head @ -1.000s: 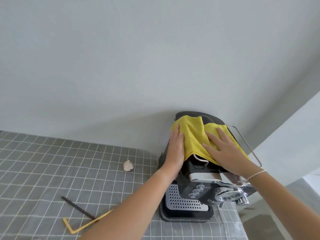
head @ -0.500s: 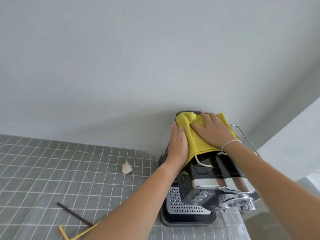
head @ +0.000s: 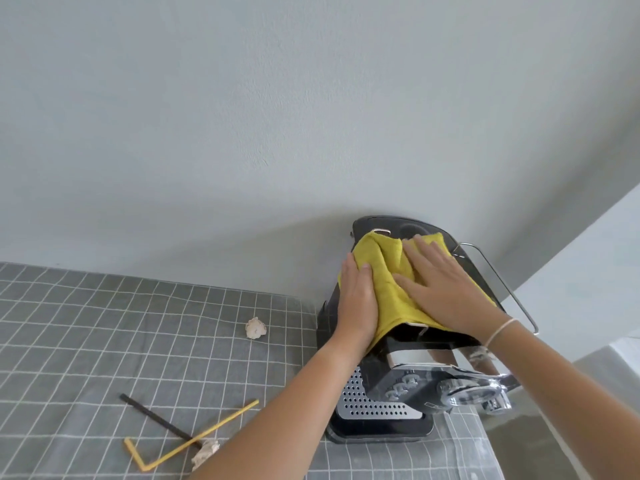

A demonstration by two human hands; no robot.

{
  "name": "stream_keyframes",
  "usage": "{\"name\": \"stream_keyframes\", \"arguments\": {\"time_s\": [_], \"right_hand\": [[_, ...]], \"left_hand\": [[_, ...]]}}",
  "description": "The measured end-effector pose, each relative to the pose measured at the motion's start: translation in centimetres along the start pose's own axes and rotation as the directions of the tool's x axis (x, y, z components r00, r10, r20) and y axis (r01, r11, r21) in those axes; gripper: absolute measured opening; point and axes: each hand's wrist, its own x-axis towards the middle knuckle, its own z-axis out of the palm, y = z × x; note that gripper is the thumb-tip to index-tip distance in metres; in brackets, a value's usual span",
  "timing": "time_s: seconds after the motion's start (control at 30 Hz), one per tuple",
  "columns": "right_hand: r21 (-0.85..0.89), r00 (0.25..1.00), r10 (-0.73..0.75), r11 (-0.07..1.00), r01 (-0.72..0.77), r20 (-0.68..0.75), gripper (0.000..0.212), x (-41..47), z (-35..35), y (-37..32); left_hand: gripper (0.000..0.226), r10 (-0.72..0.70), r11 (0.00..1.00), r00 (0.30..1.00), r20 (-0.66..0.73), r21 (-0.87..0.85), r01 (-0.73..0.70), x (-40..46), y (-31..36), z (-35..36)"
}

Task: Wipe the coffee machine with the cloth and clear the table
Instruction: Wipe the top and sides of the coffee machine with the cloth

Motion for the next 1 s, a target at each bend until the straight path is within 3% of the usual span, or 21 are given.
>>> {"name": "stream_keyframes", "arguments": {"time_s": [0.1, 0.17, 0.3, 0.47, 0.57, 0.73, 0.9, 1.0], "right_hand": [[0.255, 0.974, 0.224, 0.942, -0.218, 0.002, 0.084, 0.7, -0.6, 0.2], [0.255, 0.966, 0.26, 0.933, -0.253, 0.008, 0.09, 1.3, -0.6, 0.0], [0.236, 0.975, 0.217, 0.951, -0.202, -0.041, 0.096, 0.3, -0.2, 0.0], [0.241, 0.981, 0.187, 0.951, -0.193, 0.046, 0.11, -3.9, -0.2, 0.4], [0.221, 0.978, 0.202, 0.953, -0.206, 0.044, 0.114, -3.8, 0.0, 0.5], [0.223, 0.975, 0.221, 0.952, -0.211, -0.024, 0.103, -0.4, 0.1, 0.4], [0.209, 0.974, 0.212, 0.959, -0.192, -0.075, 0.099, 1.0, 0.0, -0.4], [0.345, 0.987, 0.143, 0.925, -0.159, 0.069, 0.101, -1.5, -1.1, 0.5]], "left_hand": [[0.081, -0.034, 0.999, 0.999, -0.001, -0.006, 0.034, -0.2, -0.3, 0.0], [0.081, -0.021, 1.0, 1.0, -0.001, -0.022, 0.021, -0.2, -0.1, -0.1], [0.078, -0.039, 0.998, 0.999, -0.011, -0.042, 0.039, -0.5, 0.0, -0.1], [0.094, -0.067, 0.993, 0.997, 0.022, -0.094, 0.069, -2.2, -1.9, 0.0], [0.09, -0.067, 0.987, 0.997, 0.026, -0.147, 0.07, -2.2, -2.3, 0.1], [0.091, -0.099, 0.986, 0.995, 0.006, -0.138, 0.099, 0.2, -1.9, 0.0], [0.078, -0.092, 0.99, 0.996, -0.004, -0.109, 0.091, 0.8, -0.6, -0.2], [0.099, -0.082, 0.991, 0.996, 0.027, -0.104, 0.084, -0.8, -1.5, -0.4]]}}
